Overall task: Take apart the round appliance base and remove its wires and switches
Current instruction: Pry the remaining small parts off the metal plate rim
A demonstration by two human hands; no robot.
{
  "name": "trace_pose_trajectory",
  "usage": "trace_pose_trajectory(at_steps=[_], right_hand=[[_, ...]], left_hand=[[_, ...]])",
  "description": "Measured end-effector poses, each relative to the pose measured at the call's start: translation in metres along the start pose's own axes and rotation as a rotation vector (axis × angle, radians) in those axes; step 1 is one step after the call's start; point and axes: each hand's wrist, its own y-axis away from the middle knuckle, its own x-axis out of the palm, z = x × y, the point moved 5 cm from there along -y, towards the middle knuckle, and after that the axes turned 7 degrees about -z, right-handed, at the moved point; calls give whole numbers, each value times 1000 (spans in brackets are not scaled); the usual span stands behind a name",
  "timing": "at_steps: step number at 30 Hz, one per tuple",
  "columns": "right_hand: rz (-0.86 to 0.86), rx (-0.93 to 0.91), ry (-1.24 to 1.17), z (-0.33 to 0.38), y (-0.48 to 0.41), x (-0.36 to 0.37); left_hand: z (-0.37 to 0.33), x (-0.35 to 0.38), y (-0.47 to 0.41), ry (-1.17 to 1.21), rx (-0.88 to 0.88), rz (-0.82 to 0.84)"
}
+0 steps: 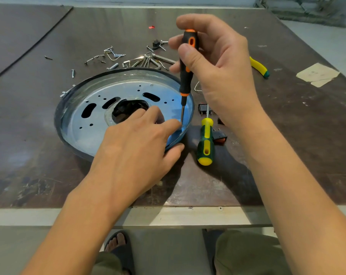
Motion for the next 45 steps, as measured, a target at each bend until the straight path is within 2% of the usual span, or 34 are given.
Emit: trace_pose_trajectory(at_steps=[5, 9, 16, 20, 27, 33, 41, 45], right_hand=[[-22, 49, -51, -1, 1, 1], [-70, -54, 106, 4, 2, -2], [-37, -3, -79, 1, 2, 0], [-33, -82, 37, 4, 4, 1], [-40, -43, -113, 2, 4, 1], [-93, -54, -91, 5, 1, -1], [-22, -21, -152, 1, 0, 1], [-82, -50, -97, 3, 2, 3]], left_hand=[[1, -1, 0, 3, 3, -4], [1, 0, -1, 9, 1, 1], [0, -1, 0, 7, 8, 7], [0, 0, 0, 6, 4, 10], [1, -1, 1, 7, 7, 6], [2, 1, 0, 28, 0, 7], [1, 0, 0, 34, 5, 3], [2, 0, 0, 30, -1, 7]])
